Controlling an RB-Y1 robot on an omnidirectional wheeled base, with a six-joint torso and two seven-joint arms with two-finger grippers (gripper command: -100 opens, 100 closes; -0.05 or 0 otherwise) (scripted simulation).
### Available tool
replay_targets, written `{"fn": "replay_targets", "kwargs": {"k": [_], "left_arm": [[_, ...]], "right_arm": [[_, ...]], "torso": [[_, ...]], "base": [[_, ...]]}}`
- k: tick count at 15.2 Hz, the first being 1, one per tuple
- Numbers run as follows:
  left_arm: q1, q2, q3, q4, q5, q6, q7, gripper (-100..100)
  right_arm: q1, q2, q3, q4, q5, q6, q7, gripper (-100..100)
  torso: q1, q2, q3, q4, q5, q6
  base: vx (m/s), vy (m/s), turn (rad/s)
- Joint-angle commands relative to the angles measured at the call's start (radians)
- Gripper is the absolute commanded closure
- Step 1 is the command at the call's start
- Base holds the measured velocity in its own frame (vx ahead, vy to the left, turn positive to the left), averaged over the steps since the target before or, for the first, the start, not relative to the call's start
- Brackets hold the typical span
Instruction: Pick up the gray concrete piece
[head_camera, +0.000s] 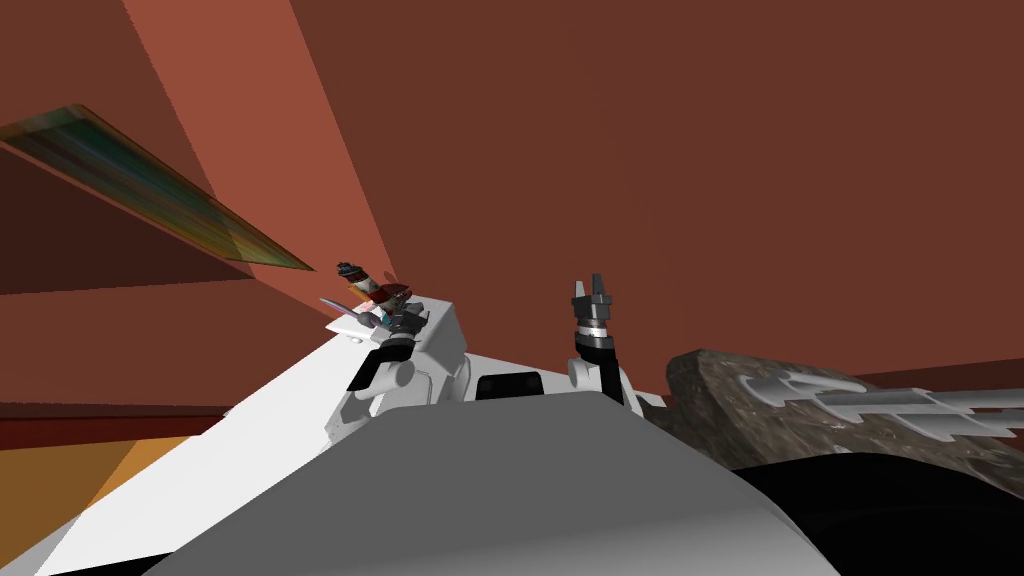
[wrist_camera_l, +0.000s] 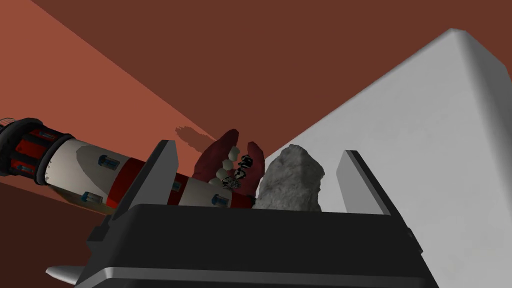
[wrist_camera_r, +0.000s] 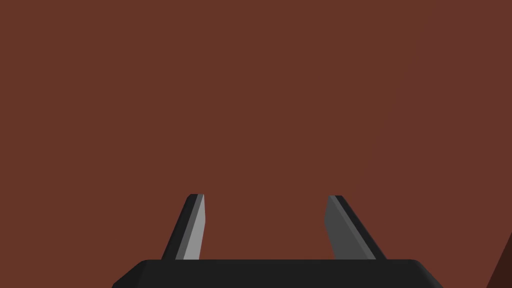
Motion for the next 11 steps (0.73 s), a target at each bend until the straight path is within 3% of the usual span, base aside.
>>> {"fn": "replay_targets", "kwargs": {"k": [1, 3, 6, 11], "left_arm": [[0.007, 0.010, 0.006, -0.017, -0.003, 0.029, -0.005, -100], [0.017, -0.003, 0.014, -0.039, -0.007, 0.059, -0.010, -100], [0.031, -0.053, 0.027, -0.073, -0.013, 0.101, -0.017, -100], [0.040, -0.123, 0.039, -0.101, -0.018, 0.134, -0.023, -100]], "right_arm": [[0.000, 0.000, 0.000, 0.000, 0.000, 0.000, 0.000, 0], [0.000, 0.000, 0.000, 0.000, 0.000, 0.000, 0.000, 0], [0.000, 0.000, 0.000, 0.000, 0.000, 0.000, 0.000, 0], [0.000, 0.000, 0.000, 0.000, 0.000, 0.000, 0.000, 0]], "torso": [[0.000, 0.000, 0.000, 0.000, 0.000, 0.000], [0.000, 0.000, 0.000, 0.000, 0.000, 0.000], [0.001, -0.001, -0.001, 0.000, 0.000, 0.000], [0.001, -0.002, -0.001, 0.000, 0.000, 0.000]], "base": [[-0.001, 0.016, 0.009], [0.004, 0.021, 0.012], [0.014, 0.037, 0.017], [0.017, 0.035, 0.012]]}}
